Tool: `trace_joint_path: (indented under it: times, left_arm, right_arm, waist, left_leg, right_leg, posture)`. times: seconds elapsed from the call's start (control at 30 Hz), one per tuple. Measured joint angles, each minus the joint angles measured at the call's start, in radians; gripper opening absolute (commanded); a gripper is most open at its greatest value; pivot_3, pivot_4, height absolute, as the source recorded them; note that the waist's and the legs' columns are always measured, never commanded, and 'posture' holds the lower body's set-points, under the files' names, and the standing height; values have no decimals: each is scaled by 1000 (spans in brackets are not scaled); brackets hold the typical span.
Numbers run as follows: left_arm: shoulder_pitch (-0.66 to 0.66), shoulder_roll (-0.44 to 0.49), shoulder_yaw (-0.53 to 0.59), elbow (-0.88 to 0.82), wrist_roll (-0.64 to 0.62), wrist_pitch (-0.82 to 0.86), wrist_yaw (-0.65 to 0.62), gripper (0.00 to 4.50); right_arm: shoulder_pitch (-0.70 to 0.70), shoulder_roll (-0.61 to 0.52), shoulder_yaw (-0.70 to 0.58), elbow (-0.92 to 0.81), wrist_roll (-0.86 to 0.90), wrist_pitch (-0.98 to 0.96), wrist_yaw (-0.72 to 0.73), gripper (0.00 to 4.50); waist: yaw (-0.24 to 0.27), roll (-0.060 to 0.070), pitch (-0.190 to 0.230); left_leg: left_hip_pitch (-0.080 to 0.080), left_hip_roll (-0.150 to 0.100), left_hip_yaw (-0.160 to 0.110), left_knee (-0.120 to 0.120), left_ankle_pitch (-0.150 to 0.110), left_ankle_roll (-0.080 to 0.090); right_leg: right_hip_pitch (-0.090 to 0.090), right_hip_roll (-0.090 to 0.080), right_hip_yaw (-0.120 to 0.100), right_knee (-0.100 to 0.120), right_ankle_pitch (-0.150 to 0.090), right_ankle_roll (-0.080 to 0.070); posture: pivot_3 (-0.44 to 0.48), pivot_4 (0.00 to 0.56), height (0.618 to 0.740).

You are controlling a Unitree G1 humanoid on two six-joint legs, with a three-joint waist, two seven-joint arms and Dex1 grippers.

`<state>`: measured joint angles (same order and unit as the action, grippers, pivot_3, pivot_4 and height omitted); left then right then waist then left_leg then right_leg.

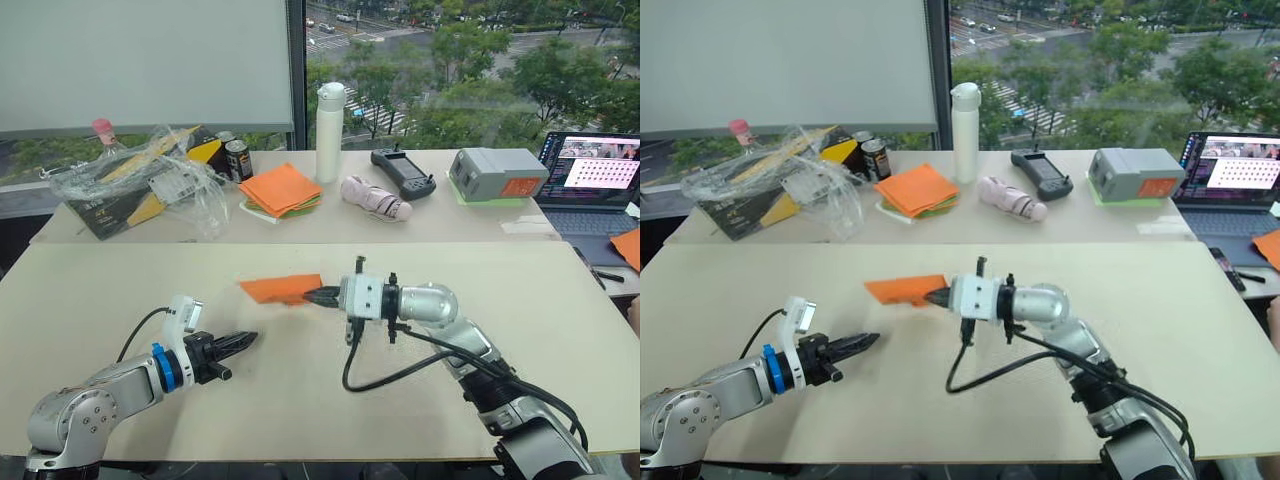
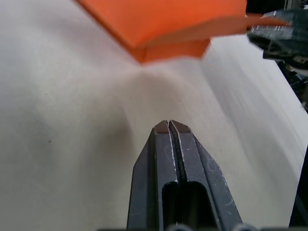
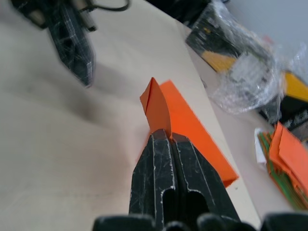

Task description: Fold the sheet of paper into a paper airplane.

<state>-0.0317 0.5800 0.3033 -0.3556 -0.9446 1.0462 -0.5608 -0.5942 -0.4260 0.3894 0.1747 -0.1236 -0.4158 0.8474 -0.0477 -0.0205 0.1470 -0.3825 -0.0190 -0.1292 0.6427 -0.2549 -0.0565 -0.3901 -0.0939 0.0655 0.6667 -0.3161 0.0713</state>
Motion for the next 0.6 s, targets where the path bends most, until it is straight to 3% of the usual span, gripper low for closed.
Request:
trace_joint_path:
  times: [0.2, 0.37, 0.6]
  left_arm:
    - [0, 0, -2, 0, 0, -1, 0, 0]
    - [0, 0, -2, 0, 0, -2, -1, 0]
    - [-1, 0, -6, 0, 1, -3, -2, 0]
  right_arm:
    - [0, -20, 52, 113, -191, -180, -97, 42]
    - [1, -22, 72, 147, -219, -196, -103, 42]
    - [21, -35, 75, 143, -143, -195, -21, 2241]
  waist:
    - [0, 0, 0]
    - [-1, 0, 0]
    - [-1, 0, 0]
  left_leg:
    - [0, 0, 0, 0, 0, 0]
    - [1, 0, 0, 0, 0, -1]
    - [1, 0, 0, 0, 0, -1]
  right_leg:
    - [0, 0, 0, 0, 0, 0]
    - [1, 0, 0, 0, 0, 0]
    - [1, 0, 0, 0, 0, 0]
  posture:
    - [0, 150, 740]
    - [0, 150, 740]
    - [0, 150, 740]
